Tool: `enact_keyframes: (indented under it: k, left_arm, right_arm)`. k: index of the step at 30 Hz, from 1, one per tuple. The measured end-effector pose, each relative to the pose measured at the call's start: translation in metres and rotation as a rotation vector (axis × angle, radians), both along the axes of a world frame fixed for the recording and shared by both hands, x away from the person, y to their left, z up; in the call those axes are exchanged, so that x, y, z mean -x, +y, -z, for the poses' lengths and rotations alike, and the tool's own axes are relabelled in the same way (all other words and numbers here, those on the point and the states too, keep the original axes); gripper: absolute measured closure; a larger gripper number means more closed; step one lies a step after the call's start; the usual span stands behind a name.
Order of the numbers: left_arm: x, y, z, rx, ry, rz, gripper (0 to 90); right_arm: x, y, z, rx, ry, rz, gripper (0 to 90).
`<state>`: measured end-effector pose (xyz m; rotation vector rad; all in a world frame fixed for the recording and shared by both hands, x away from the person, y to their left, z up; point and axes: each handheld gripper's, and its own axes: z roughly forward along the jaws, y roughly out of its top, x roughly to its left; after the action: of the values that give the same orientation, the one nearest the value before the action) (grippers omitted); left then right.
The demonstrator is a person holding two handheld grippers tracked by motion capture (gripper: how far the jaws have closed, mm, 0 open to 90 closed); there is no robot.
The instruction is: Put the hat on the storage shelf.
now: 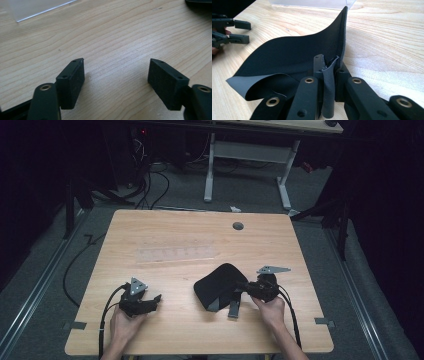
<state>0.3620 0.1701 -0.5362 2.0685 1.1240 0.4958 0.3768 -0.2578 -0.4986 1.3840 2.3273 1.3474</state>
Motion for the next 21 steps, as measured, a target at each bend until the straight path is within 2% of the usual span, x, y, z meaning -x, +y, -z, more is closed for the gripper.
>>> enact_keyframes:
  k: [4,9,15,16,17,21]
  left_arm:
    - [0.004,-0.004,-0.002,-0.040,-0.025,0.013,29.7]
    - [0.008,-0.012,-0.007,-0.060,-0.055,0.056,29.2]
    - [0.016,-0.027,-0.018,-0.081,-0.100,0.132,28.0]
    - [0.016,-0.027,-0.018,-0.081,-0.100,0.132,28.0]
    - [0.020,-0.032,-0.022,-0.087,-0.113,0.163,27.7]
    - [0.026,-0.042,-0.031,-0.088,-0.139,0.212,27.5]
  right_arm:
    - [0.001,-0.002,-0.004,-0.005,0.011,0.007,84.5]
    - [0.003,-0.005,-0.008,-0.002,0.023,0.023,84.6]
    - [0.005,-0.009,-0.015,-0.009,0.040,0.046,84.6]
    - [0.005,-0.009,-0.015,-0.009,0.040,0.046,84.6]
    - [0.005,-0.009,-0.020,-0.005,0.034,0.044,84.6]
    - [0.005,-0.008,-0.031,-0.007,0.038,0.041,84.6]
